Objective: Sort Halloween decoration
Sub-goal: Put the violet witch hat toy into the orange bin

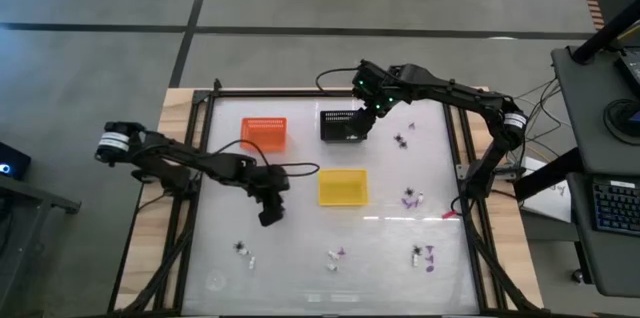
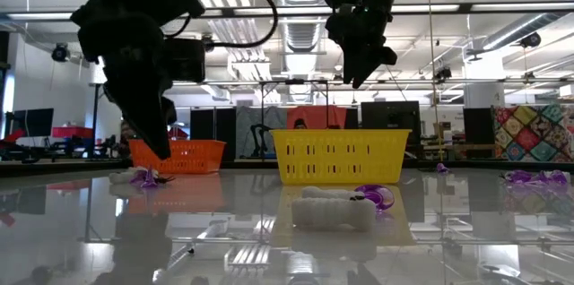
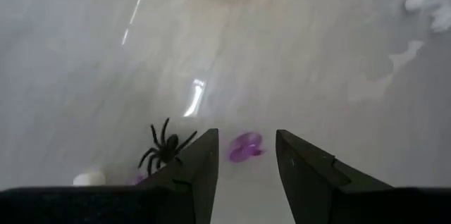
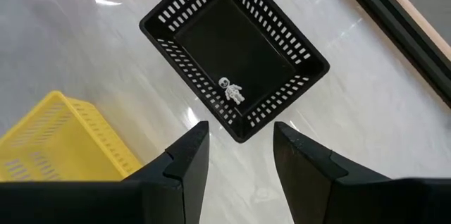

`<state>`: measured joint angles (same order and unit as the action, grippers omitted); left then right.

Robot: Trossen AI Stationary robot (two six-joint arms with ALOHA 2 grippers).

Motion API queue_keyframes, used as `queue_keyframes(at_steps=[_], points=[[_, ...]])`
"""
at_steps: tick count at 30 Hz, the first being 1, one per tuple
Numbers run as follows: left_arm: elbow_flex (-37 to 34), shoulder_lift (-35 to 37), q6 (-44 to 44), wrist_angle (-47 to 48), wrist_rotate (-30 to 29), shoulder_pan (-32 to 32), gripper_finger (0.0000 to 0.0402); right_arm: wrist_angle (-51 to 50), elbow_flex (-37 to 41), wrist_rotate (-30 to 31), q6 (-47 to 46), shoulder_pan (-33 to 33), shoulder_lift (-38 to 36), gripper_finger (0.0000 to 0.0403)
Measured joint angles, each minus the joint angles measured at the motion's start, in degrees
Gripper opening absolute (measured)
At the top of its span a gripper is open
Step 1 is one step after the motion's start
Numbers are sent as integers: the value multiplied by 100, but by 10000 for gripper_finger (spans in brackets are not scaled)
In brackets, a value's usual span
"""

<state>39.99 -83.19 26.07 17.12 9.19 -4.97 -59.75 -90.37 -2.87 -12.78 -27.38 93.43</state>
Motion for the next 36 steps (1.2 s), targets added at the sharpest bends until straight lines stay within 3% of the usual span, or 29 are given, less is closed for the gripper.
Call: queue_keyframes(at_steps=[11,22,27,33,36], points=[[152,-648,145,43,180,-371,125,-100,0,0,-2,-2,0,148],[137,-776,321,-2,-203,-453,118,-135,0,-2,-8,0,0,146],[125,-774,318,10,-254,-449,83,-147,0,-2,-26,0,0,143],[131,-773,274,-42,-283,-444,14,-154,0,-4,-26,0,0,143],[135,-762,273,-70,-284,-442,7,-154,0,-4,-28,0,0,143]])
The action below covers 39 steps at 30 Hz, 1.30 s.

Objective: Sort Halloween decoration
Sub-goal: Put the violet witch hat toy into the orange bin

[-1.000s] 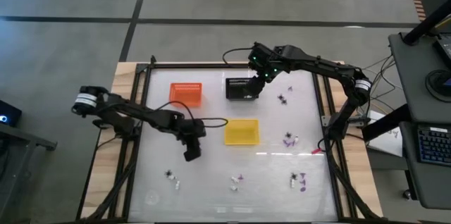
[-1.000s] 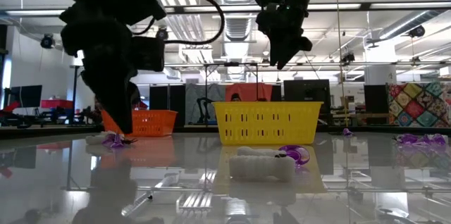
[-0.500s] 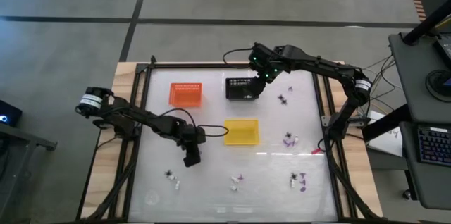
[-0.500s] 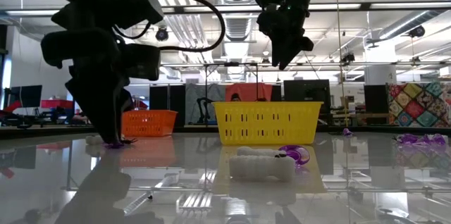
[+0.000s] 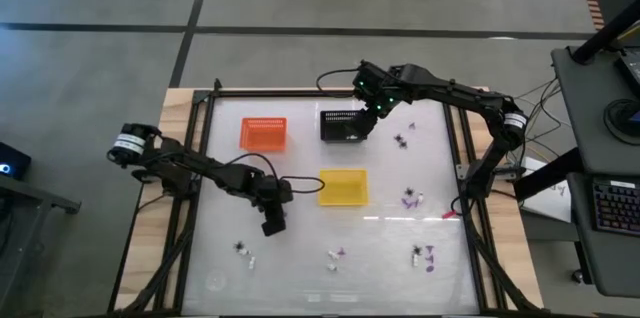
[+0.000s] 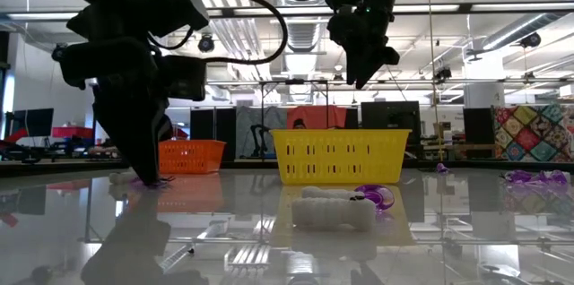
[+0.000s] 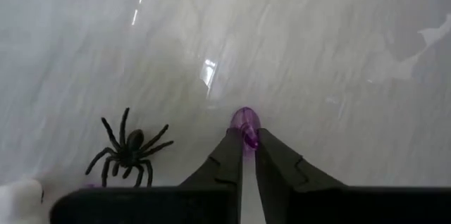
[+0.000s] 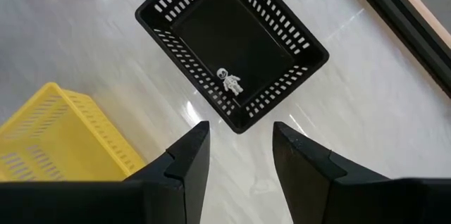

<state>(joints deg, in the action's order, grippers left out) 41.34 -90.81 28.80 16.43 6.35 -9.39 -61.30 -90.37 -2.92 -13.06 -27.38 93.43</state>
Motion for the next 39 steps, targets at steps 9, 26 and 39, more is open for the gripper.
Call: queue_keyframes(at_steps=[9,26,39], points=[[-17,627,0,474,74,104,1,-7,0,0,15,0,0,140],[-28,2723,-843,1803,-892,2302,0,-4,2,-6,105,0,0,137],[-28,2672,-1961,1787,-890,4195,0,-104,2,-28,-286,47,-1,136]])
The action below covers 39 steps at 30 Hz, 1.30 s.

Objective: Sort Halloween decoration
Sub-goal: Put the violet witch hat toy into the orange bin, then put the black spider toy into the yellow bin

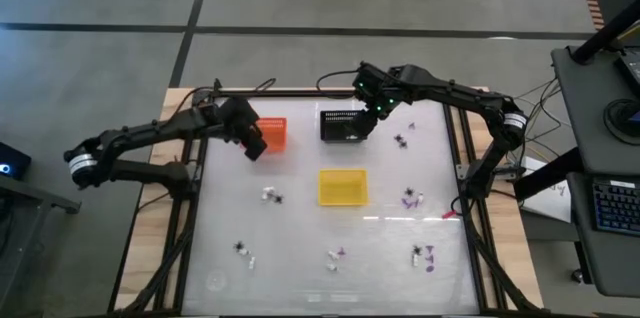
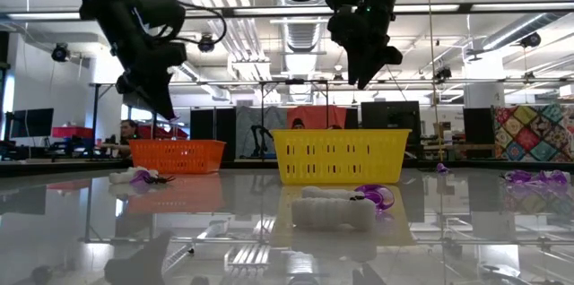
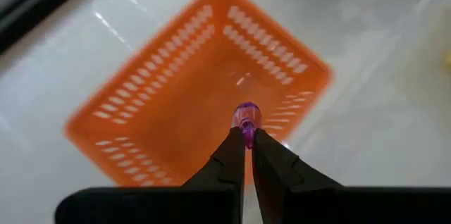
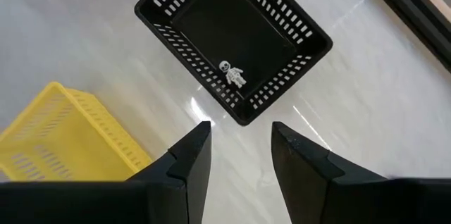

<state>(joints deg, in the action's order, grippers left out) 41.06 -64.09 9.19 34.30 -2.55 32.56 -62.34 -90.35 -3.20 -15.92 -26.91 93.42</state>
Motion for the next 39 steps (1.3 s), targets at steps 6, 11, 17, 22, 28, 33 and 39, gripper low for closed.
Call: queue_keyframes(at_steps=[6,11,17,22,28,33,39], points=[[0,-229,-635,-58,4,402,0,3,0,9,-119,43,-1,133],[2,-420,-920,-235,9,542,5,8,0,22,-344,43,-2,132],[4,-580,-1188,-284,20,598,34,36,0,24,-424,43,0,132],[4,-612,-1322,-303,23,605,58,59,0,26,-461,41,-2,136],[4,-408,-1325,-302,96,607,78,128,0,23,-452,43,-1,138],[7,-40,-1304,-214,738,607,82,127,2,-23,-459,84,11,134],[7,339,-1274,207,1558,600,82,76,15,-295,-428,406,27,130]])
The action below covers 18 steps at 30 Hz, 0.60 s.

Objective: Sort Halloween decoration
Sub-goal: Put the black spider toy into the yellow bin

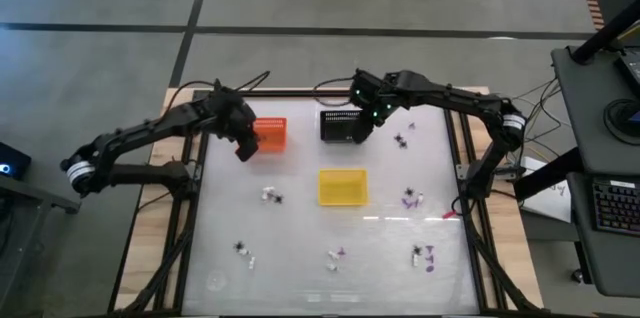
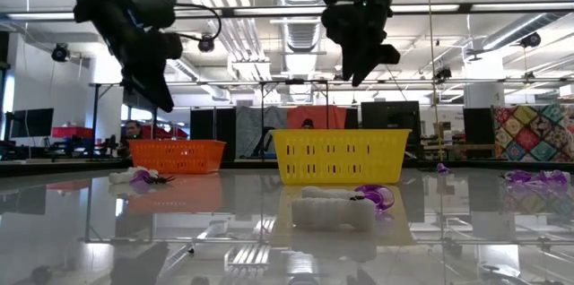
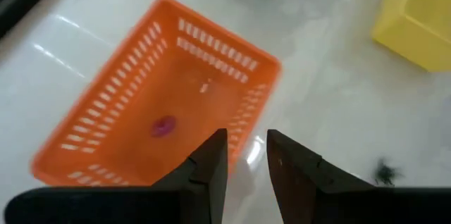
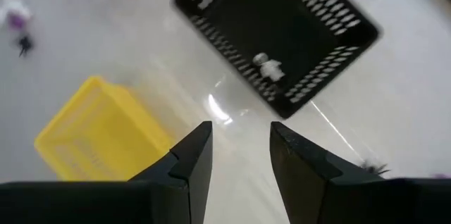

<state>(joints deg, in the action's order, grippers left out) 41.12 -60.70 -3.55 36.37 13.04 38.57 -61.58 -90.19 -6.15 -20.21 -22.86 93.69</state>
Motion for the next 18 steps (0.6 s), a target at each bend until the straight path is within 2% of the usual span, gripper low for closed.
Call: queue_keyframes(at_steps=[5,8,13,18], points=[[0,207,0,329,7,-41,82,-350,0,21,-12,426,0,134],[0,383,0,436,171,-81,82,-722,15,380,-248,664,0,134],[0,681,-30,439,347,-111,82,-1561,90,1218,-1106,934,-2,127],[0,871,-42,443,347,-111,82,-2056,364,1222,-1955,1135,-124,120]])
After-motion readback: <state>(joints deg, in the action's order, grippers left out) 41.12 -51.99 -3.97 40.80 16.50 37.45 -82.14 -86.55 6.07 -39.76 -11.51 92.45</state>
